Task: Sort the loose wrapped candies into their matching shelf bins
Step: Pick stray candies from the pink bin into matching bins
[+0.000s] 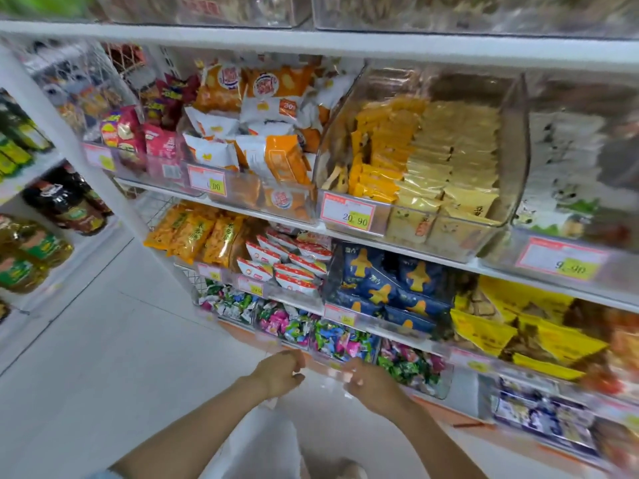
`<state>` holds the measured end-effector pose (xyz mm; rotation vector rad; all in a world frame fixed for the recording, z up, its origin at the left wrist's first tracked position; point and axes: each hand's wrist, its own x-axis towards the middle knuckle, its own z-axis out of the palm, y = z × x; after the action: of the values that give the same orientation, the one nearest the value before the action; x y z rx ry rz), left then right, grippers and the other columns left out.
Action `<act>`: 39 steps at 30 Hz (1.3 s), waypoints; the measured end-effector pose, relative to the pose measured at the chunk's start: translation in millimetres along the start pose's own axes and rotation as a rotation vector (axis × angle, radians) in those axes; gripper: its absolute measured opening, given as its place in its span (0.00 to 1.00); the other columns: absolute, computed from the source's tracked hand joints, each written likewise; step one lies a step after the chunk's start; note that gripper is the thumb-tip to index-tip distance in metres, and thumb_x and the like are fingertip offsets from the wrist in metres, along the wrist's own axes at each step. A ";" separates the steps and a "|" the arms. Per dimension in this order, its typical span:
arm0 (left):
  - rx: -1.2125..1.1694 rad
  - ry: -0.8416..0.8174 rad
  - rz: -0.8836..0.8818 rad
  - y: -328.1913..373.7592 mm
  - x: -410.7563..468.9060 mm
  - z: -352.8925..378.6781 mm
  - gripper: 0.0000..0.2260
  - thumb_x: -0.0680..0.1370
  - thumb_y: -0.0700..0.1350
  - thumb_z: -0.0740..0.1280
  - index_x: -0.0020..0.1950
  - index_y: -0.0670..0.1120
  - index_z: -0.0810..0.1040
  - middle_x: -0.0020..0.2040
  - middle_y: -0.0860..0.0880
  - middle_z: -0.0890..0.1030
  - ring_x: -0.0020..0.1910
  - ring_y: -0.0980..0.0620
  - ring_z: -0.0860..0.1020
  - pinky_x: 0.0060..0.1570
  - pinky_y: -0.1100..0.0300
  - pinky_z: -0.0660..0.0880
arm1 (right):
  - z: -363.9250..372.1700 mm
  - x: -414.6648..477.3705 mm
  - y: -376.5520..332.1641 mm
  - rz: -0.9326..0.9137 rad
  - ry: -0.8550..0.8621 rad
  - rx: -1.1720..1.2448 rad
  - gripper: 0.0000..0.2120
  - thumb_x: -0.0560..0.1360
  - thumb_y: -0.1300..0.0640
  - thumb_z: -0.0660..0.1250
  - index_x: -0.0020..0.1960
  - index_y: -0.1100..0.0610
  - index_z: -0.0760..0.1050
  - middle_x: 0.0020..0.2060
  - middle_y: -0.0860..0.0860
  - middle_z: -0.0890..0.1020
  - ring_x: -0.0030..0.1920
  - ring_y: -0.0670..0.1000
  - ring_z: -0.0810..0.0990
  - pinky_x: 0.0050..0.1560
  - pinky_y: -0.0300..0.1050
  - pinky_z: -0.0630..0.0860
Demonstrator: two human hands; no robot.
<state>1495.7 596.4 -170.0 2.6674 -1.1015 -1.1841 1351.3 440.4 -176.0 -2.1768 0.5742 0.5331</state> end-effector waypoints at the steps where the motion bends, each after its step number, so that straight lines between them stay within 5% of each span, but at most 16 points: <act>1: 0.006 -0.008 0.013 1.5 4.4 1.3 0.13 0.80 0.47 0.60 0.63 0.45 0.70 0.63 0.48 0.74 0.58 0.47 0.75 0.56 0.59 0.69 | 1.0 1.3 3.2 0.002 0.012 0.016 0.16 0.78 0.53 0.62 0.65 0.53 0.69 0.55 0.52 0.80 0.52 0.49 0.77 0.50 0.38 0.70; 20: 0.158 0.020 0.298 -117.7 163.0 43.0 0.15 0.80 0.45 0.59 0.67 0.46 0.69 0.65 0.46 0.73 0.63 0.46 0.72 0.57 0.59 0.69 | 108.4 166.0 13.9 0.191 0.201 0.091 0.19 0.79 0.53 0.59 0.68 0.54 0.68 0.62 0.53 0.76 0.61 0.52 0.74 0.57 0.38 0.68; 27: 0.254 0.287 0.414 -167.6 244.9 62.9 0.17 0.78 0.43 0.60 0.66 0.41 0.69 0.63 0.44 0.71 0.62 0.46 0.70 0.56 0.58 0.69 | 129.6 244.2 30.4 0.115 0.374 -0.002 0.20 0.77 0.56 0.62 0.69 0.53 0.68 0.62 0.53 0.75 0.59 0.54 0.76 0.55 0.43 0.72; 33: 0.262 0.663 0.710 -185.7 307.8 79.6 0.10 0.66 0.45 0.67 0.47 0.47 0.78 0.43 0.49 0.79 0.40 0.49 0.79 0.43 0.60 0.73 | 135.4 283.9 40.9 -0.005 0.581 -0.135 0.22 0.78 0.51 0.61 0.71 0.50 0.64 0.65 0.52 0.71 0.65 0.53 0.70 0.61 0.42 0.65; 39: 0.303 0.794 0.876 -188.3 338.3 87.8 0.12 0.70 0.49 0.58 0.50 0.48 0.75 0.49 0.48 0.78 0.51 0.52 0.69 0.51 0.59 0.64 | 146.1 300.6 59.0 -0.158 0.694 -0.236 0.20 0.78 0.50 0.61 0.69 0.46 0.65 0.65 0.46 0.69 0.62 0.49 0.71 0.59 0.41 0.67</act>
<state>1706.6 552.4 -503.5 1.9790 -1.9577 0.1766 1534.6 455.2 -461.2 -2.5987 0.7131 -0.2785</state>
